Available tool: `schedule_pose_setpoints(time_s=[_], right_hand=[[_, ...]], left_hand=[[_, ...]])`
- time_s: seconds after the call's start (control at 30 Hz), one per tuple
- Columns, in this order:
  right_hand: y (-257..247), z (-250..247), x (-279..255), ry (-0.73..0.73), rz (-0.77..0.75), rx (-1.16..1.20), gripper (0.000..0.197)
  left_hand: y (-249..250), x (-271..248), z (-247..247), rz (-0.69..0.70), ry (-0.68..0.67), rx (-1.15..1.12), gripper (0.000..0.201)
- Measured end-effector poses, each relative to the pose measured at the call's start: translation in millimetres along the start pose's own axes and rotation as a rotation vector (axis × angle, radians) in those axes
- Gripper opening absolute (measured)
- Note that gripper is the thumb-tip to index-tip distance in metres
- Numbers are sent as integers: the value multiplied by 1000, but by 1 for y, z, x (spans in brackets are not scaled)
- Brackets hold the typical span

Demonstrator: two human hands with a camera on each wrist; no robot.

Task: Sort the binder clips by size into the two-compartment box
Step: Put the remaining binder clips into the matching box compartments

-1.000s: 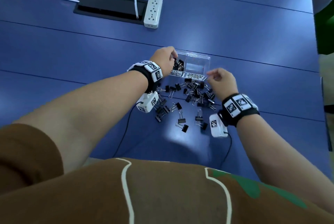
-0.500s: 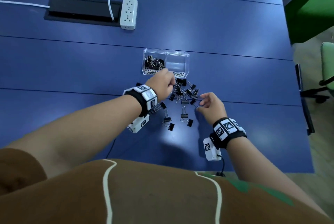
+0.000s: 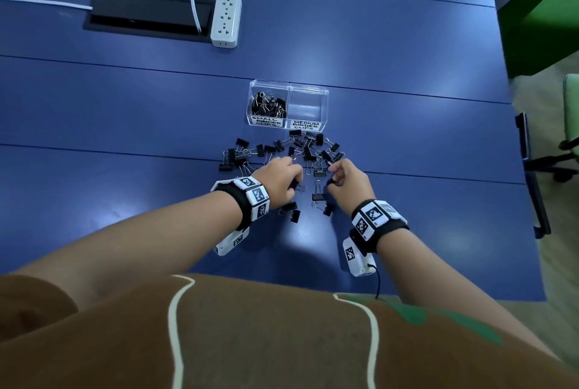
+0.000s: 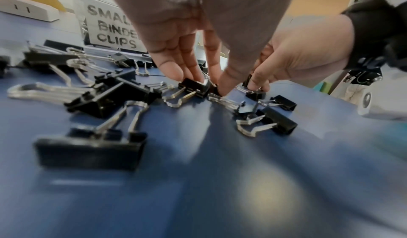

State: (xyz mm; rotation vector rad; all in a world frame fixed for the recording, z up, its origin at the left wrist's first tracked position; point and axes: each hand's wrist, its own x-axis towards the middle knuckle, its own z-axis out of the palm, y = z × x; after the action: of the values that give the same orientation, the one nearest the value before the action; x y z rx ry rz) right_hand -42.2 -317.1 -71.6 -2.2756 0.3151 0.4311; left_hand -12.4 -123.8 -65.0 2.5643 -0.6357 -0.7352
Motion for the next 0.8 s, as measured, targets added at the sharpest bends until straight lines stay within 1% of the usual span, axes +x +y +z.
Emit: schedule_pose_setpoints(time_s=[0.07,0.13,0.23,0.27,0.33,0.4,0.47,0.53,0.6,0.67,0.73,0.8], right_hand=[[3,-1,-3,-5,-7,21,20],[5,-6,-1,48,29,83,15],[1,-19,9,119,127,238,24],[-2,-23,14,138,135,243,24],[-8,-29,23,154,93,137,21],[-13,-30,28,107,56,23,22],[-15,-25,30,18,45,-47,23],[-15,-22,28,-85,36,-138,25],[-13,-22,29,-145,26,-164,28],[-14,-28,33,-117,33,-114,30],[-16,-34,42,-32,43,-57,27],[-19,-38,51,38,52,-53,23]], left_hand=[[1,-5,0,7,-2,17,19],[3,-5,-3,-2,46,-15,20],[7,7,-9,-27,169,-75,30],[9,12,-12,-30,193,-81,35],[14,22,-14,-27,190,-62,46],[18,31,-15,-32,153,-30,51],[21,33,-13,-40,132,-6,49],[20,32,-11,-38,126,4,41],[17,27,-7,-42,122,-2,33],[13,21,-4,-34,130,-22,29],[11,15,1,-9,129,-49,27],[11,7,2,16,97,-55,26]])
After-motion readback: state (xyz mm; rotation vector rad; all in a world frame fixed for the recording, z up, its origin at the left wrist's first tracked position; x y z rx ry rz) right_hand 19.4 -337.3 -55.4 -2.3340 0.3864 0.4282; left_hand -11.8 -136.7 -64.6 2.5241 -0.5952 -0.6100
